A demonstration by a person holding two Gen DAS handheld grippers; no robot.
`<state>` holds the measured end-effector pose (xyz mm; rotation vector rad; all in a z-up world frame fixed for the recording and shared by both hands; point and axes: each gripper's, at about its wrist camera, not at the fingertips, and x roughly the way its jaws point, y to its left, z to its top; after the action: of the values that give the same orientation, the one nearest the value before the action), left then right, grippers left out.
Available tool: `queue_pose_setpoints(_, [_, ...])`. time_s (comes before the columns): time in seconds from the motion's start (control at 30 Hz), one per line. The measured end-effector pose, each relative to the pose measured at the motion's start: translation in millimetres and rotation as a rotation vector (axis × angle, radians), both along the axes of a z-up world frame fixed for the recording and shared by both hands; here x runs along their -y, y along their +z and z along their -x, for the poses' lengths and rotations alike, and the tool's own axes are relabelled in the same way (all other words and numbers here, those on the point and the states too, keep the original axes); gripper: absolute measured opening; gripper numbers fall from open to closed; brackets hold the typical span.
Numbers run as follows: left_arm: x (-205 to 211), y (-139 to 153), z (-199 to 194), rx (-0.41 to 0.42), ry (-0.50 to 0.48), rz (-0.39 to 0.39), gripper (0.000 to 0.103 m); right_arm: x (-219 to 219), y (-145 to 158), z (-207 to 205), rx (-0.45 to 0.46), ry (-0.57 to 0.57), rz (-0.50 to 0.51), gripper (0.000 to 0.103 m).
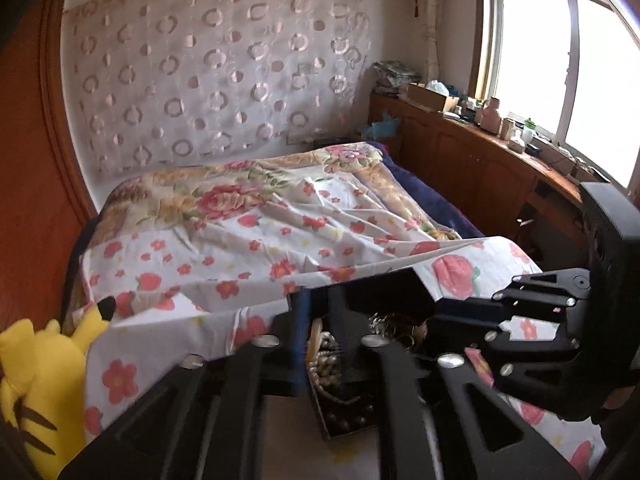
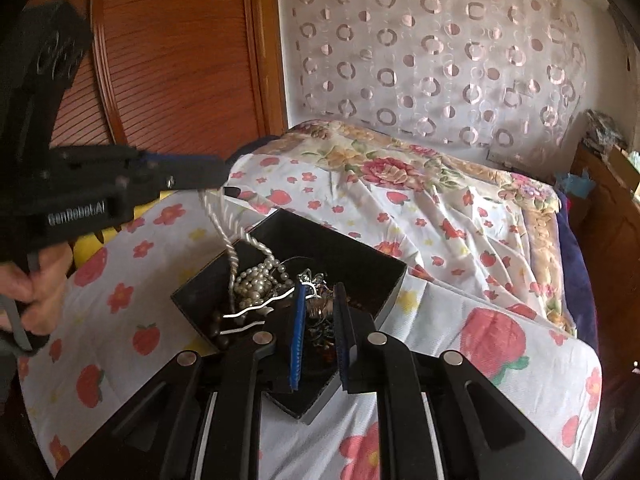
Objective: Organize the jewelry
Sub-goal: 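Open both grippers over the box and withdraw them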
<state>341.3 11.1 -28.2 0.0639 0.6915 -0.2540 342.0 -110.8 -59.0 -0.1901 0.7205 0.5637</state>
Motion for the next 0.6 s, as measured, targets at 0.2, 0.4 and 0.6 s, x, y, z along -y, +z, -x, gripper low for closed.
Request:
queue_pose_setpoints(0.2, [-6,2,17,0.036,0.024,0.001,0.068,8,10,12,0.021,-0.021,-0.026,0.023])
queue_pose_setpoints(0.4, [-6,10,55,0.082,0.057,-0.015,0.090,26,25,44,0.049,-0.067,-0.079,0.049])
queue_pose_setpoints(0.6, [0,18,99,0.107,0.103,-0.031,0.096,48,44,93,0.117,-0.129,-0.106,0.086])
